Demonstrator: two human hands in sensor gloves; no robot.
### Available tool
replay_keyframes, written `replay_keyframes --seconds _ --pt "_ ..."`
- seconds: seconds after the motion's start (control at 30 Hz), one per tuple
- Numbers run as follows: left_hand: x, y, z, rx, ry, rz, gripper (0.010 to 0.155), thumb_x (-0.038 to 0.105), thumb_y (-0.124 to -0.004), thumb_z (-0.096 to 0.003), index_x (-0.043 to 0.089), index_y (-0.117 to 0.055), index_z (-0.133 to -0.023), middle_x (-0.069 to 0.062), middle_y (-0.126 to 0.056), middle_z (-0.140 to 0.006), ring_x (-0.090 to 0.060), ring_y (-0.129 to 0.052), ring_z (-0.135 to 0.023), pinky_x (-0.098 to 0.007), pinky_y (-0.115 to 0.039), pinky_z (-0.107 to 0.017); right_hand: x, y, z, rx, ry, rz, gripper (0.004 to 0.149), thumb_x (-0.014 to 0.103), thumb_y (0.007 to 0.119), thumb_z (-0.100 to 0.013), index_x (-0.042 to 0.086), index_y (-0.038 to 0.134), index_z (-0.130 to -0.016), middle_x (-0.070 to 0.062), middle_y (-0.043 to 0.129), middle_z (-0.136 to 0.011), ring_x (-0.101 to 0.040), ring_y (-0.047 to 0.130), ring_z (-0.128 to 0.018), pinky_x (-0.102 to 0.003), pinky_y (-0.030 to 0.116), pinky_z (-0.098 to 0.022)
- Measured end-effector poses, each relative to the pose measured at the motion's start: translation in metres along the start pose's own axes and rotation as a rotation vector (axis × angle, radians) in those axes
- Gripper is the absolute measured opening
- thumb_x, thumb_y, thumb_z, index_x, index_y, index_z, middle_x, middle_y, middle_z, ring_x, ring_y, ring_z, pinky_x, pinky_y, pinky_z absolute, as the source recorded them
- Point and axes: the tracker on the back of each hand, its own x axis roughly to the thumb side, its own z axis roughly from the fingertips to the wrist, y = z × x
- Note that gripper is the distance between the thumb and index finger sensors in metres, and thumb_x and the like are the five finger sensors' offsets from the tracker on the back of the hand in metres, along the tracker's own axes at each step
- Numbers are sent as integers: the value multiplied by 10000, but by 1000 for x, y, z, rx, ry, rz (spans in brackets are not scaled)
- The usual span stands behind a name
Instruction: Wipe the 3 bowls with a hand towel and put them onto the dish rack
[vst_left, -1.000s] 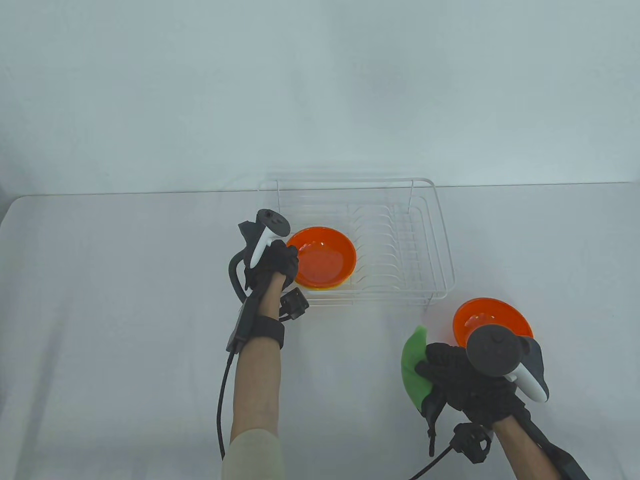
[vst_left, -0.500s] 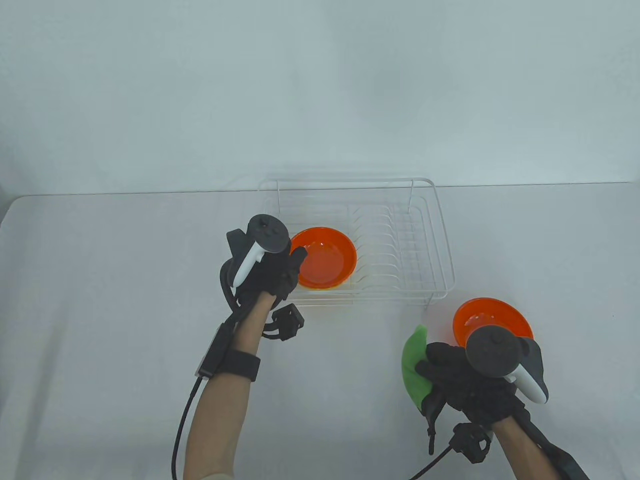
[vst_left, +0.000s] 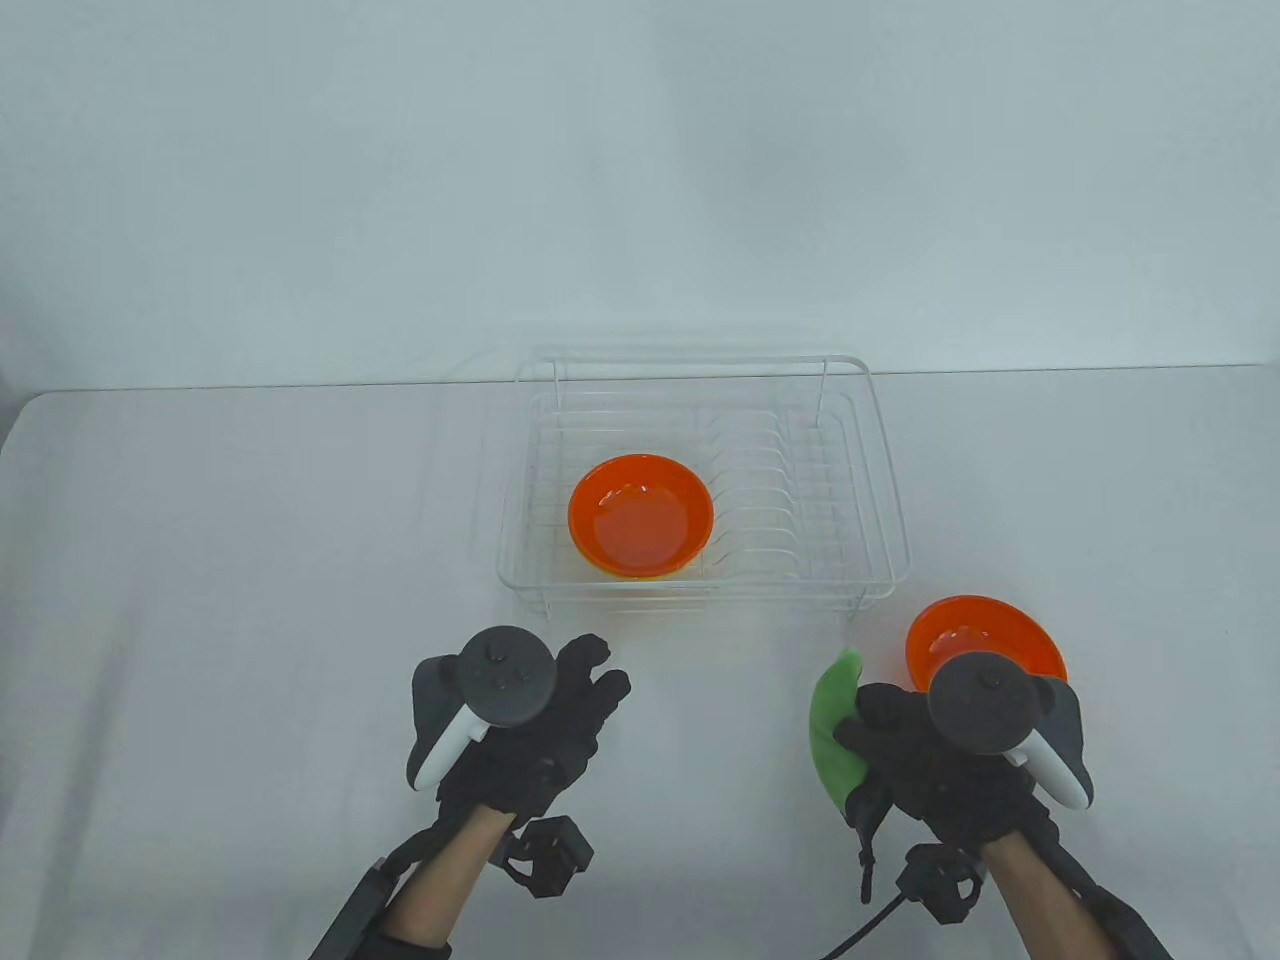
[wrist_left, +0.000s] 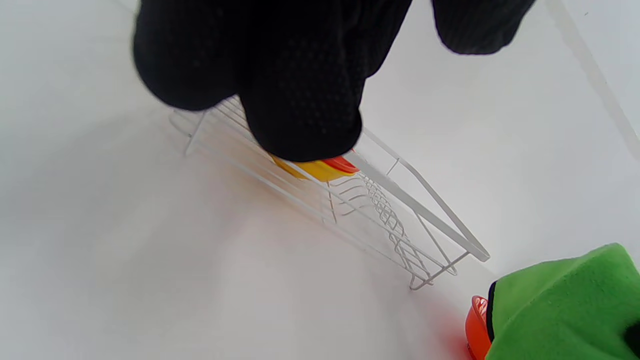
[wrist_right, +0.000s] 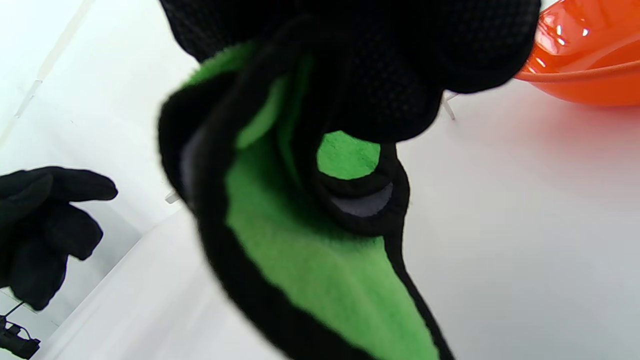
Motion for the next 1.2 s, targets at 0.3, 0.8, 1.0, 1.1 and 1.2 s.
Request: replay_keyframes --seconds 0.3,0.8,1.0,1.1,1.2 --pt "-6 -8 1 19 -20 -75 628 473 -631 -570 108 -545 -1074 -127 -832 -813 -163 -1000 -449 -377 -844 -427 4 4 -6 -20 59 77 491 357 770 -524 6 768 -866 -146 959 -629 -183 1000 -418 -402 854 -362" --pt "-8 -25 -1 -106 -76 30 682 526 -628 -550 114 -528 -1084 -126 -814 -843 -166 -995 -484 -378 -838 -440 101 47 -44 89 -103 103 492 349 746 -537 5 758 -889 -144 965 -666 -198 1012 -444 -408 858 -372" --pt "-13 -30 -4 -162 -82 127 709 556 -599 -544 111 -515 -1090 -134 -803 -863 -174 -991 -497 -384 -834 -448 116 63 -48 167 -174 56 483 308 703 -556 12 715 -938 -154 942 -741 -228 1006 -521 -440 846 -420" --pt "-14 -32 -5 -179 -85 138 681 532 -581 -553 112 -519 -1086 -129 -808 -859 -163 -993 -498 -378 -838 -448 117 69 -47 232 -223 -31 481 266 673 -566 5 668 -971 -154 921 -800 -246 1003 -577 -455 838 -447" --pt "-14 -37 -8 -200 -98 229 605 448 -600 -557 52 -589 -1013 -129 -834 -816 -147 -1002 -476 -373 -847 -434 113 74 -48 267 -223 -86 487 235 664 -568 -34 642 -974 -169 906 -822 -260 1001 -607 -458 837 -450"
